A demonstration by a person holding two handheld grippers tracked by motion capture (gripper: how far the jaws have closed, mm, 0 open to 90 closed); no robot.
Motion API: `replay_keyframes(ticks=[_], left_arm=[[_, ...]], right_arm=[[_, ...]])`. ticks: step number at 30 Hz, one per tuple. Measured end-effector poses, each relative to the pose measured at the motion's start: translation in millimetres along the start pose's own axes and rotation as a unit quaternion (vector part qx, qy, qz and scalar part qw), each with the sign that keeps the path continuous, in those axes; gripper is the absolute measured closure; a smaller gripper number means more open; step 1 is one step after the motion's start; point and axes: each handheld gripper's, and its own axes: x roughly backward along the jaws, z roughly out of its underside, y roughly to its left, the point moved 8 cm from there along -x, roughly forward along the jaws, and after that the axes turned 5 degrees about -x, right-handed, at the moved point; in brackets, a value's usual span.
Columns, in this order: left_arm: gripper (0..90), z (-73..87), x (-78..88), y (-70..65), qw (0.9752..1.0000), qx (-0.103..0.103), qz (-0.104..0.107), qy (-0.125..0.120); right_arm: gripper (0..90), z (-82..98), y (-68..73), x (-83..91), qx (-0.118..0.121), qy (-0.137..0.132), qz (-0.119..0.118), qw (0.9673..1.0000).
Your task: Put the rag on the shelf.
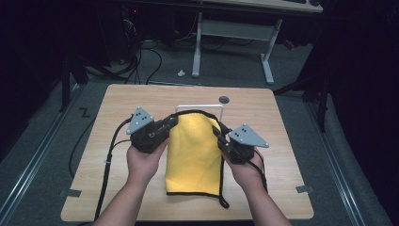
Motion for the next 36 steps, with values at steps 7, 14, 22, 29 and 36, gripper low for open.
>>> replay_keyframes(ticks=[7,14,22,29,36], left_arm=[[83.3,-36.4,4.8,1.5,0.9994,-0.016,-0.005,-0.029],[83.4,-66.0,7.9,1.7,0.9983,-0.029,-0.007,-0.051],[83.6,-73.3,3.4,4.7,0.9981,-0.030,-0.009,-0.053],[83.5,-81.2,-15.6,16.2,0.9981,-0.036,-0.010,-0.048],[83.4,-83.3,-45.1,46.8,0.9990,-0.018,-0.017,-0.037]], right_arm=[[77.4,-36.0,-1.4,3.7,0.007,-0.033,0.003,0.9994],[77.4,-65.8,-1.8,7.5,0.012,-0.060,0.006,0.9981],[77.4,-73.3,-4.3,5.9,0.015,-0.062,0.008,0.9979],[77.4,-80.5,-18.9,-4.9,0.011,-0.059,0.019,0.9980],[77.5,-86.2,-41.5,-27.3,-0.007,-0.056,0.025,0.9981]])
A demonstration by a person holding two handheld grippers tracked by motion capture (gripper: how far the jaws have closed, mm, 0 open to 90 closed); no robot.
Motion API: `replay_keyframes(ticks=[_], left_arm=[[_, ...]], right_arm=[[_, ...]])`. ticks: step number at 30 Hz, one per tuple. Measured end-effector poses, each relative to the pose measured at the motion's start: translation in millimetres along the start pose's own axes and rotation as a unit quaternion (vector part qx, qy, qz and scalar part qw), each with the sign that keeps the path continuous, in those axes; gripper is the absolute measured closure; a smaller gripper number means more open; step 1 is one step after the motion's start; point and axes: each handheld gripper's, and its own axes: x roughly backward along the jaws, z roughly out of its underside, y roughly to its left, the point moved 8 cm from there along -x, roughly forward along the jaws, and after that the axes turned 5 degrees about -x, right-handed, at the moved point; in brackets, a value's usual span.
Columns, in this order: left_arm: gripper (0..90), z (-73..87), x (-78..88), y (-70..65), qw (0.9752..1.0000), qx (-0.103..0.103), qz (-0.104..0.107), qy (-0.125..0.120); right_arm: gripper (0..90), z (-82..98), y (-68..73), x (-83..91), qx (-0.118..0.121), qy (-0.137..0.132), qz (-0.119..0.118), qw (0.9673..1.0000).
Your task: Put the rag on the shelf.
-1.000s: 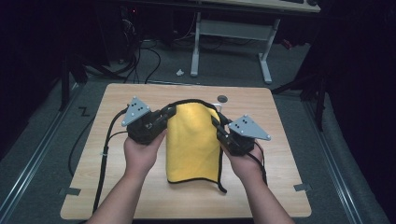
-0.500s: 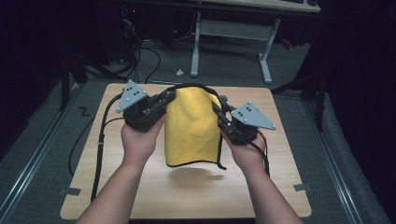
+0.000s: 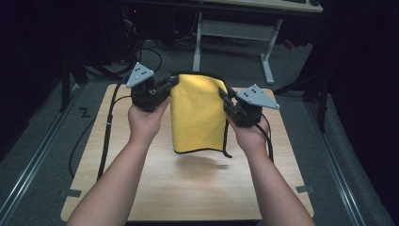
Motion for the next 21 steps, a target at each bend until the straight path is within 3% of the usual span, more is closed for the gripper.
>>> replay_keyframes(ticks=[7,10,16,21], left_arm=[[82.9,2.7,-30.7,24.7,0.9999,0.003,-0.010,0.008],[82.9,9.4,-43.6,34.4,0.9995,-0.004,-0.021,0.022],[83.1,27.2,-63.2,47.5,0.9984,-0.016,-0.026,0.048],[82.5,53.8,-79.7,53.1,0.9957,-0.016,-0.029,0.086]], right_arm=[[77.4,-5.2,-21.5,-33.0,0.007,0.007,0.002,0.9999],[77.4,-0.6,-30.7,-49.7,0.009,0.017,0.000,0.9998],[77.5,11.1,-42.3,-71.3,0.043,0.029,0.002,0.9986],[77.4,29.6,-50.2,-83.4,0.050,0.057,0.003,0.9971]])
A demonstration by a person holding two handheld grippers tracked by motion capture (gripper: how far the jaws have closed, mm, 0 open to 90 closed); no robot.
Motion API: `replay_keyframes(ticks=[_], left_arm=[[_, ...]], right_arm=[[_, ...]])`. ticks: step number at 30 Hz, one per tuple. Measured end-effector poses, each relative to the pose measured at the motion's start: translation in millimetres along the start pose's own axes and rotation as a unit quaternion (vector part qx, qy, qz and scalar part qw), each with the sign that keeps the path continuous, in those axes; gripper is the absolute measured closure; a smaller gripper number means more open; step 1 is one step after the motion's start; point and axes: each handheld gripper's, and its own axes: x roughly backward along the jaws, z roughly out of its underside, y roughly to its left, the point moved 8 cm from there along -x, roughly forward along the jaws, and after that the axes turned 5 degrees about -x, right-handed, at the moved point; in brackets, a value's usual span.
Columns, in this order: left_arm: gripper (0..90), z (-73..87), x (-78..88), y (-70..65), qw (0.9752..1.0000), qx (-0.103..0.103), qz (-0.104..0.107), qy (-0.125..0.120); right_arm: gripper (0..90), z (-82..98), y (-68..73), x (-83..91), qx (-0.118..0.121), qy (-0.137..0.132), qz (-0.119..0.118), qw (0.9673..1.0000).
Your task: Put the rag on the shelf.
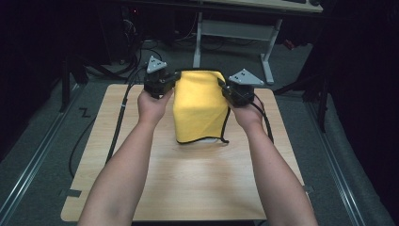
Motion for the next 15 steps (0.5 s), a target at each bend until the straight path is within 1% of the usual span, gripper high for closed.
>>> replay_keyframes(ticks=[3,4,6,9,10,12,13,14,15], left_arm=[[82.4,19.8,-10.7,-0.5,0.9997,0.008,0.005,0.023],[82.6,27.1,-13.9,-0.2,0.9994,0.014,0.009,0.032],[83.0,40.7,-18.3,1.2,0.9985,0.032,0.020,0.040],[83.7,53.7,-21.7,0.7,0.9975,0.036,0.031,0.051],[83.8,57.9,-22.8,0.5,0.9972,0.037,0.033,0.055],[83.9,66.2,-25.0,0.3,0.9960,0.050,0.042,0.061],[83.9,68.3,-25.4,0.3,0.9957,0.052,0.042,0.064],[84.1,70.4,-26.1,0.1,0.9955,0.053,0.042,0.066],[84.1,73.4,-26.9,-0.2,0.9951,0.054,0.044,0.071]], right_arm=[[77.4,16.9,-3.7,-8.3,-0.003,0.023,-0.002,0.9997],[77.4,23.5,-4.8,-11.0,-0.006,0.033,-0.004,0.9994],[77.5,35.1,-5.8,-14.3,-0.020,0.047,-0.013,0.9986],[77.5,49.7,-6.7,-17.6,-0.018,0.062,-0.022,0.9977],[77.6,53.2,-7.1,-18.2,-0.023,0.064,-0.024,0.9974],[77.6,58.6,-8.3,-19.3,-0.045,0.066,-0.038,0.9960],[77.6,62.1,-8.9,-19.9,-0.053,0.070,-0.041,0.9953],[77.5,64.9,-8.7,-20.6,-0.055,0.075,-0.041,0.9948],[77.6,67.4,-8.8,-21.7,-0.052,0.077,-0.041,0.9949]])
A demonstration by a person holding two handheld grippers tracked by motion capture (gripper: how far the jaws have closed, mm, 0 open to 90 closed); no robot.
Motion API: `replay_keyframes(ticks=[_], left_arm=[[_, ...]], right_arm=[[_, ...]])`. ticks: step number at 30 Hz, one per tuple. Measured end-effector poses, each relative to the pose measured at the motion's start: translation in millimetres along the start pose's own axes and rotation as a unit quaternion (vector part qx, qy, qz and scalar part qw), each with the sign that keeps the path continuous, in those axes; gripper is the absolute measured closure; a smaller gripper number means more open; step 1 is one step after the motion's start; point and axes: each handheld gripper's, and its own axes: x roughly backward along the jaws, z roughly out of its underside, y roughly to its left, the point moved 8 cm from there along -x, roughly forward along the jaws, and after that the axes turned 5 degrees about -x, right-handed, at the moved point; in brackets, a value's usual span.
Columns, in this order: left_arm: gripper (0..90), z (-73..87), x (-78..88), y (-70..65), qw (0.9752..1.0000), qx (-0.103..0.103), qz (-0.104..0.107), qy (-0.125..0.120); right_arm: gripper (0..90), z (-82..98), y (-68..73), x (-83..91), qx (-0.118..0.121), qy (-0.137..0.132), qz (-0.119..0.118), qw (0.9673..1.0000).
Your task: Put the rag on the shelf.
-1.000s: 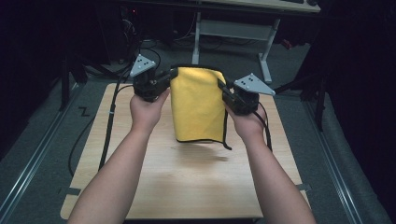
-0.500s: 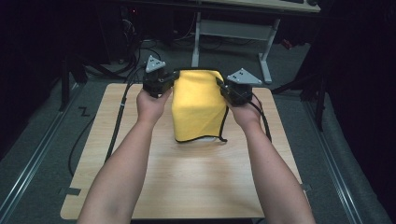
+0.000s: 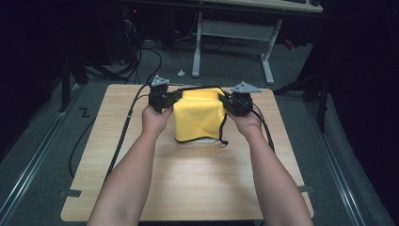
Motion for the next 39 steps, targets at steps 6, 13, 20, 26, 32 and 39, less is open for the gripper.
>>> replay_keyframes(ticks=[6,13,20,26,32,39], left_arm=[[84.2,13.0,-1.3,-0.2,0.9999,0.010,0.009,0.008],[84.3,28.6,-3.0,-2.0,0.9994,0.026,0.016,0.018],[84.2,39.1,-4.4,-1.2,0.9986,0.043,0.024,0.017],[84.2,42.6,-3.8,0.5,0.9983,0.048,0.027,0.019],[84.1,51.1,-3.4,1.5,0.9975,0.058,0.035,0.021],[84.0,56.5,-4.6,-0.1,0.9964,0.069,0.043,0.023]], right_arm=[[77.5,7.6,0.6,-2.1,-0.025,0.002,-0.020,0.9995],[77.4,18.9,-0.2,-3.3,-0.026,0.022,-0.036,0.9988],[76.6,31.2,0.6,-6.8,-0.046,0.022,-0.039,0.9980],[75.9,33.5,1.2,-9.5,-0.064,0.017,-0.042,0.9969],[75.4,36.5,2.2,-11.9,-0.080,0.016,-0.049,0.9954],[74.2,39.3,0.0,-12.9,-0.090,0.023,-0.047,0.9946]])
